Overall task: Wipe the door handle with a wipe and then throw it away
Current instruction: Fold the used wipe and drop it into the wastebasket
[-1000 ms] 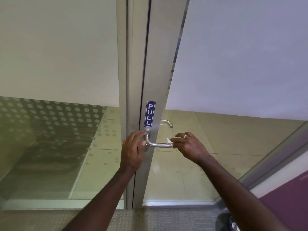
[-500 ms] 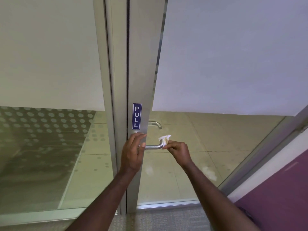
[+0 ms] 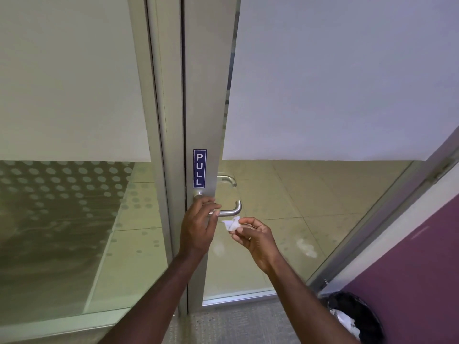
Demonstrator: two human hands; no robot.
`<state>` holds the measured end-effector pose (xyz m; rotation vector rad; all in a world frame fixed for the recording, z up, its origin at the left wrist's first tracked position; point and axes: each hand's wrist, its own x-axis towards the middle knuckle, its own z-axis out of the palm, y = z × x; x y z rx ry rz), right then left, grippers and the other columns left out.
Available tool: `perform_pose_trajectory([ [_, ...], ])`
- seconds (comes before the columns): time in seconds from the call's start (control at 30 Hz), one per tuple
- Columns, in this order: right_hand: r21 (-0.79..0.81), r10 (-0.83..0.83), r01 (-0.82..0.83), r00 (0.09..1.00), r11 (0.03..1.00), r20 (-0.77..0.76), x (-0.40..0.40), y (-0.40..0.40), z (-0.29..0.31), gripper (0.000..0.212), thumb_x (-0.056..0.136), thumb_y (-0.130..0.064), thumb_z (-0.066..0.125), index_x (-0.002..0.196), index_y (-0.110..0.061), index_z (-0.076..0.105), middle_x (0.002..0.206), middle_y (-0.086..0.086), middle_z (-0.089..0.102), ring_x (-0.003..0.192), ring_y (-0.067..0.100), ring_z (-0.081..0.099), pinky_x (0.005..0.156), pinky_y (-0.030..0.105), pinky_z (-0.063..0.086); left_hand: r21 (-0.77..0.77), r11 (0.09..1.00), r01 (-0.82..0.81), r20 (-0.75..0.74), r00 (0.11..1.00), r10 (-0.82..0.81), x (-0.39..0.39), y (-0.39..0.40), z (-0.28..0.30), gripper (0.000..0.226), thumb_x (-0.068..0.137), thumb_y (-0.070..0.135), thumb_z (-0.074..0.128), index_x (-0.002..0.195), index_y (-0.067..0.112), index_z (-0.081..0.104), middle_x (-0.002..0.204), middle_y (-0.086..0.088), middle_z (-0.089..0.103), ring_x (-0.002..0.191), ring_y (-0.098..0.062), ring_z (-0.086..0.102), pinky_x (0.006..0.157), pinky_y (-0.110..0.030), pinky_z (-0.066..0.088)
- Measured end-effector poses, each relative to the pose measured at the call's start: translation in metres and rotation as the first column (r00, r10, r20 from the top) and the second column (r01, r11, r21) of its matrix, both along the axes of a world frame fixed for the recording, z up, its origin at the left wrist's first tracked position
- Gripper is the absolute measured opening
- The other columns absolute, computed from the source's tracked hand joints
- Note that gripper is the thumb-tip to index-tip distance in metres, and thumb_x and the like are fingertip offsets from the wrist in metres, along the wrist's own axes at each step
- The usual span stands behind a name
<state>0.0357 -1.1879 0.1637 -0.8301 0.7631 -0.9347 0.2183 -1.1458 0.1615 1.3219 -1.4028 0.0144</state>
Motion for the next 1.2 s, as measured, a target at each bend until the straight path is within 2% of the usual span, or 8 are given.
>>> perform_pose_trajectory([
  [0.17,-0.007,-0.073,0.073,0.996,0.997,0.061,-0.019,0.024,0.004,0.052,0.072,0.000,0.077,0.121,-0.005,0.060,0.105,0.025,0.074,0.083,0.029,0.075,0.063,0.028,0.058,-0.069,0.983,0.169,-0.138,0.974,-0.177,-0.024,0.000,0.001,0.014,0.098,0.021,0.064,0.099,0.013,0.075,0.110,0.004,0.068,0.101,-0.007,0.066,0.082,-0.022,0.054],
  [0.57,-0.116,-0.449,0.440,0.891,0.891,-0.071,-0.151,0.052,0.008,0.015,0.079,-0.024,0.078,0.092,-0.016,0.078,0.086,-0.001,0.073,0.074,0.008,0.060,0.063,0.022,0.045,0.157,0.805,0.573,-0.304,0.803,-0.512,-0.176,-0.024,0.004,0.008,0.086,0.030,0.070,0.087,0.023,0.076,0.074,0.018,0.072,0.062,-0.006,0.063,0.060,-0.022,0.048],
  [0.7,-0.177,-0.578,0.553,0.803,0.814,-0.145,-0.229,0.050,0.005,0.037,0.082,-0.036,0.078,0.097,-0.003,0.074,0.079,-0.002,0.072,0.068,0.002,0.061,0.061,0.015,0.048,0.220,0.716,0.663,-0.352,0.738,-0.575,-0.255,-0.044,0.002,0.011,0.086,0.037,0.068,0.088,0.028,0.073,0.065,0.021,0.068,0.055,-0.003,0.057,0.056,-0.022,0.045],
  [0.77,-0.223,-0.621,0.582,0.757,0.782,-0.202,-0.274,0.045,0.003,0.030,0.085,-0.033,0.077,0.093,-0.005,0.074,0.070,-0.005,0.067,0.062,0.008,0.055,0.057,0.018,0.044,0.257,0.676,0.691,-0.382,0.715,-0.586,-0.298,-0.056,0.001,0.012,0.087,0.037,0.069,0.085,0.026,0.074,0.062,0.015,0.066,0.053,-0.013,0.057,0.054,-0.030,0.046],
  [0.83,-0.289,-0.657,0.591,0.699,0.753,-0.281,-0.323,0.035,0.001,0.014,0.089,-0.023,0.075,0.085,-0.010,0.075,0.070,-0.001,0.067,0.062,0.009,0.053,0.058,0.020,0.042,0.299,0.641,0.707,-0.392,0.703,-0.593,-0.344,-0.071,-0.003,0.009,0.088,0.029,0.072,0.083,0.022,0.076,0.060,0.009,0.066,0.052,-0.019,0.057,0.054,-0.035,0.048],
  [0.93,-0.356,-0.706,0.609,0.599,0.708,-0.379,-0.395,0.011,-0.005,0.010,0.089,-0.015,0.075,0.082,-0.008,0.075,0.075,0.005,0.074,0.068,0.013,0.063,0.065,0.028,0.049,0.354,0.611,0.708,-0.390,0.706,-0.592,-0.409,-0.097,-0.012,0.006,0.090,0.020,0.074,0.085,0.020,0.078,0.063,0.014,0.068,0.053,-0.004,0.058,0.055,-0.026,0.048],
  [1.03,-0.441,-0.692,0.540,0.471,0.717,-0.547,-0.466,-0.020,-0.017,0.011,0.088,-0.025,0.076,0.081,-0.017,0.076,0.076,0.000,0.076,0.069,0.015,0.067,0.067,0.036,0.052,0.412,0.623,0.665,-0.350,0.747,-0.566,-0.480,-0.127,-0.021,0.007,0.093,0.025,0.073,0.091,0.021,0.080,0.067,0.016,0.071,0.059,-0.001,0.063,0.057,-0.025,0.052],
  [1.2,-0.572,-0.613,0.313,0.044,0.758,-0.789,-0.550,-0.070,-0.049,0.018,0.085,-0.038,0.075,0.076,-0.023,0.069,0.071,-0.011,0.069,0.066,0.007,0.063,0.056,0.032,0.051,0.528,0.685,0.502,-0.167,0.852,-0.496,-0.571,-0.174,-0.048,0.019,0.099,0.027,0.065,0.098,0.016,0.080,0.082,0.000,0.078,0.071,-0.017,0.070,0.064,-0.031,0.057],
])
